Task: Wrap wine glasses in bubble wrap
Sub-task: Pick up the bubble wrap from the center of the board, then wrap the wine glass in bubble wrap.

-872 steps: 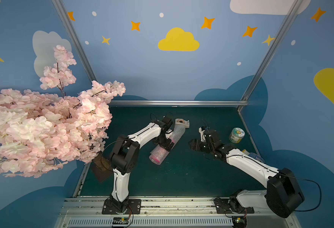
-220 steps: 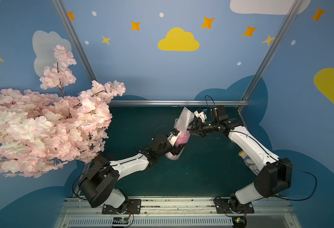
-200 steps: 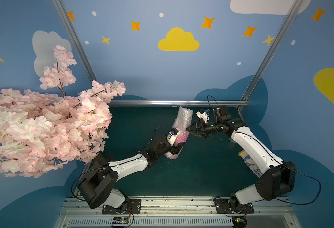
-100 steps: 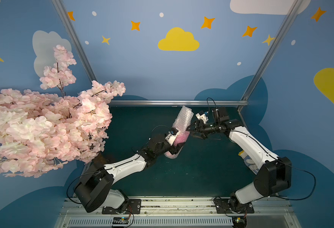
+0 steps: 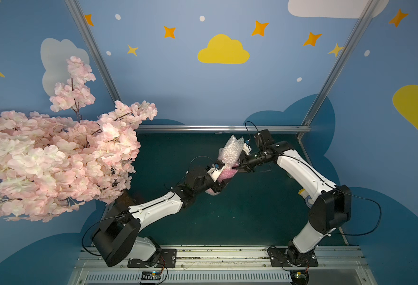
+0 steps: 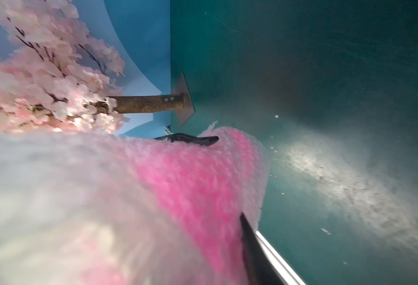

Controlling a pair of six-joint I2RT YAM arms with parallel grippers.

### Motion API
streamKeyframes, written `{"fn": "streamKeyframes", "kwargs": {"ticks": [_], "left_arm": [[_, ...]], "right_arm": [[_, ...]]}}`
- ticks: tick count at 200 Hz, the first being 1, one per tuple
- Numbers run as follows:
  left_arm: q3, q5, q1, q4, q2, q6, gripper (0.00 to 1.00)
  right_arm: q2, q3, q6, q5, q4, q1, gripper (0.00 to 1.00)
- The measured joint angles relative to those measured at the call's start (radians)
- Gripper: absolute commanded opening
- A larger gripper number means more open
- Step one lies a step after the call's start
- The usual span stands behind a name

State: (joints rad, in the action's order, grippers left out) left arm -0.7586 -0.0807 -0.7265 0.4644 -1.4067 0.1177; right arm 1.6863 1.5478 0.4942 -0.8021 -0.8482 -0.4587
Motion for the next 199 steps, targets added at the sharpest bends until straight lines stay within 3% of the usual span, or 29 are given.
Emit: {"fn": "streamKeyframes", "kwargs": {"ticks": [27,45,104,153,177,199], "left_arm": [[-0.018,0.007,-0.001,-0.012,-0.019,0.003,0.89],[-0.035,0.019,-0.002,-0.016,-0.03,-0.013,0.99],[-0.051,0.042,-0.014,-0.156,0.002,-0.089,1.0],[-0.042,0.05,-0.007,-0.309,0.142,-0.15,1.0],[0.004,0.032,0.032,-0.353,0.244,-0.22,1.0],[-0.012,0.001,0.107,-0.431,0.287,-0.359,1.0]], "right_arm": [[0.0,0.002,-0.008,0.048,-0.02,-0.003,0.08],[-0.012,-0.018,0.011,0.085,-0.003,-0.017,0.07],[-0.045,-0.025,0.02,0.326,-0.076,-0.051,0.07],[-0.041,-0.025,0.003,0.54,-0.137,-0.039,0.06],[-0.009,0.006,-0.021,0.642,-0.174,-0.055,0.11],[0.036,0.035,-0.044,0.698,-0.183,-0.117,0.12]]}}
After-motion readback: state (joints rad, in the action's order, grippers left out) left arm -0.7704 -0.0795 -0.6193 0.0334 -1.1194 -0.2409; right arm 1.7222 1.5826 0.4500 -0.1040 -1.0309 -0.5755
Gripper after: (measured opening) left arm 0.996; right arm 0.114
